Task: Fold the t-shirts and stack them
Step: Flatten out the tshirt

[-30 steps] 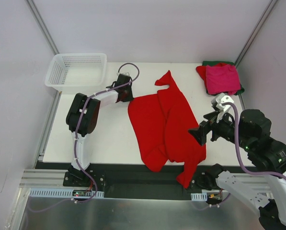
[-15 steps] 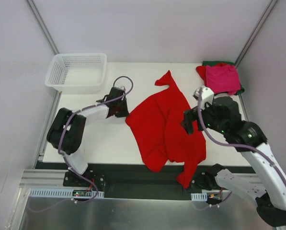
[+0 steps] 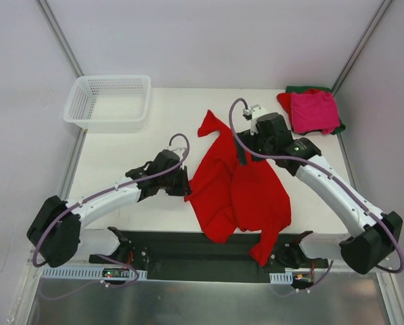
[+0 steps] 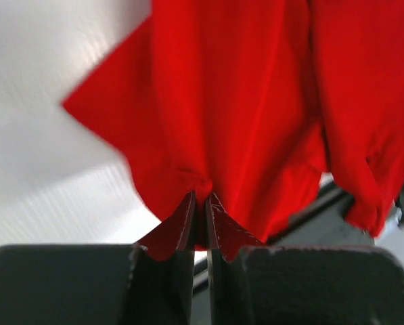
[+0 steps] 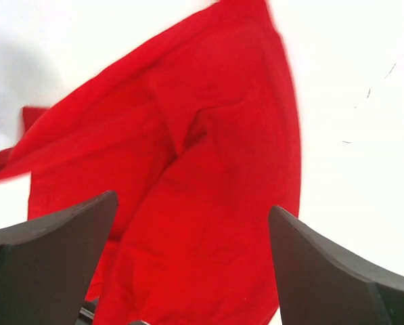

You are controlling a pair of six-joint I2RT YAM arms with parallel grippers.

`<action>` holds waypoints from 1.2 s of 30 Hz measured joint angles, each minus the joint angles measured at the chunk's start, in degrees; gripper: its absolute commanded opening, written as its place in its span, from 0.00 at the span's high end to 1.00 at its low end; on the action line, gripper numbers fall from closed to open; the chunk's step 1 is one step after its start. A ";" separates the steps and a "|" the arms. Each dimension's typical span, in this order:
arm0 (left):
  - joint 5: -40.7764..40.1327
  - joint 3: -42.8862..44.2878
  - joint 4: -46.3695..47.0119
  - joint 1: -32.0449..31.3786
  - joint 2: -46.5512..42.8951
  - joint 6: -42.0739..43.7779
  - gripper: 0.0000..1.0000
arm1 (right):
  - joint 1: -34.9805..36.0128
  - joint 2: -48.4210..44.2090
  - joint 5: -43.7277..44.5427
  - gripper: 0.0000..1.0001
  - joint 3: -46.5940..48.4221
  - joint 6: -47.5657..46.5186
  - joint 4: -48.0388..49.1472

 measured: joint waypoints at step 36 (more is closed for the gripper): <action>3.15 -6.82 -20.00 -4.92 -28.79 -7.21 0.95 | 0.17 54.51 -45.07 0.01 37.05 -14.56 -4.74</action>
